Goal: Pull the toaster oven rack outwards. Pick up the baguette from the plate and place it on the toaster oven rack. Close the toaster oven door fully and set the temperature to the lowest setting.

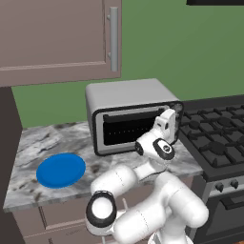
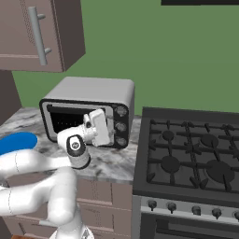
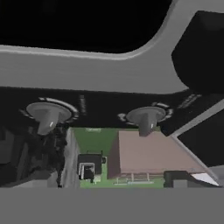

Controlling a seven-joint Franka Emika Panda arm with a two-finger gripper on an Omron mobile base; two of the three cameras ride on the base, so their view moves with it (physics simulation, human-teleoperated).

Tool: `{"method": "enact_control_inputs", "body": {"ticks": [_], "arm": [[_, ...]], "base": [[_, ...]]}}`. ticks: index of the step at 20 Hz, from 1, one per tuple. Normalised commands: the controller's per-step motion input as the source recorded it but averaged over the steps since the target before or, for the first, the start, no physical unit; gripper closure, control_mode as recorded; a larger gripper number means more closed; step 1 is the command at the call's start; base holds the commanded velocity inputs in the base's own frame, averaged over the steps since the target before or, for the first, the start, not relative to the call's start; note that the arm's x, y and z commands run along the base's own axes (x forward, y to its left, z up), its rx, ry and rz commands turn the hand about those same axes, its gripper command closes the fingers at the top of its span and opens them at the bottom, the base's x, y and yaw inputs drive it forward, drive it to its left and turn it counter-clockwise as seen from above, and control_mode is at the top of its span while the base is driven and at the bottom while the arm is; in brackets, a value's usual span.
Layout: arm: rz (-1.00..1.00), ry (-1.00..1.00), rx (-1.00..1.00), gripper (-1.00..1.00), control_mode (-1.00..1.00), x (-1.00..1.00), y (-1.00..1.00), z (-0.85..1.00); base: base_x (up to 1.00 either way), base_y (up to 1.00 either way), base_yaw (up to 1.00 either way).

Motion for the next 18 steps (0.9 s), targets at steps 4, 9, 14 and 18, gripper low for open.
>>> {"method": "enact_control_inputs", "body": {"ticks": [4, 9, 14, 18], "arm": [[-0.03, 0.0, 0.7, -1.0, -1.0, -0.18, -0.17, 0.79], [-0.03, 0.02, 0.91, -1.0, -1.0, -0.22, -0.48, 0.7], [0.06, -0.03, 0.82, -1.0, -1.0, -0.09, -0.61, 0.52], [0.22, -0.05, 0.83, -1.0, -1.0, -0.47, -0.41, 0.17]], "base": [[0.0, 0.0, 0.0], [0.0, 0.0, 0.0], [0.0, 0.0, 0.0], [0.0, 0.0, 0.0]]}}
